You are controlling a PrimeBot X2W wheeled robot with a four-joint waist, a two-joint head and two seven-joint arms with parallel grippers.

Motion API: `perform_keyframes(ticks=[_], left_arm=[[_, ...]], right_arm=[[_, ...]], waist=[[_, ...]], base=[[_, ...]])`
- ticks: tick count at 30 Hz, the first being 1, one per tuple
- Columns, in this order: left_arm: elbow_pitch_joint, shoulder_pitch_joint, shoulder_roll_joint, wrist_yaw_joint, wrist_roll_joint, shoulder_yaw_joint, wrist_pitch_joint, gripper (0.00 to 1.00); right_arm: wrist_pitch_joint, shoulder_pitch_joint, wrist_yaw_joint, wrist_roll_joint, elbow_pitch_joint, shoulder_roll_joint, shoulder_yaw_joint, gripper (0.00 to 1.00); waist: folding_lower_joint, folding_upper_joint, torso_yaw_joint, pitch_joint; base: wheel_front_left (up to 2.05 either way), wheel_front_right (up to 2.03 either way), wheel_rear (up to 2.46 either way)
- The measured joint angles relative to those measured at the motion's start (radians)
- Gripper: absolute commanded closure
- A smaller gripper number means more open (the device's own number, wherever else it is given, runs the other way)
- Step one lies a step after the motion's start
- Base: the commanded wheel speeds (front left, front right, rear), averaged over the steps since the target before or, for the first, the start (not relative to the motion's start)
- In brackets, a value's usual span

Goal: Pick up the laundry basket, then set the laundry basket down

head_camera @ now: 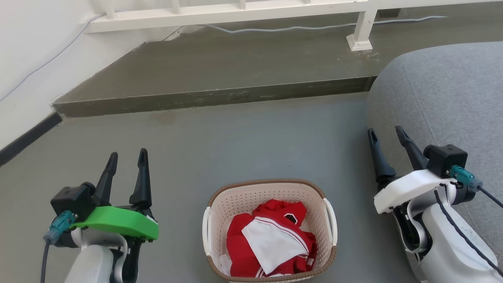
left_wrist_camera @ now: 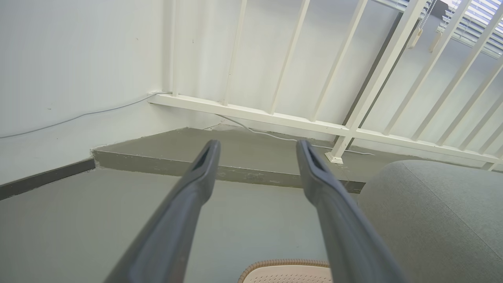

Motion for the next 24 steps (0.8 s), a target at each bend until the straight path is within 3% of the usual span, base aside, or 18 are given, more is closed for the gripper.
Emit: perform_keyframes(ticks=[24], left_arm=[[-0.035, 0.051, -0.032, -0.052, 0.060, 0.054, -0.002, 0.00]], right_arm=[[0.000, 0.043, 0.006, -0.042, -0.026, 0.026, -0.035, 0.00]], waist=[[0.0000, 0.0000, 0.000, 0.014]], base=[[0.00, 0.00, 0.00]])
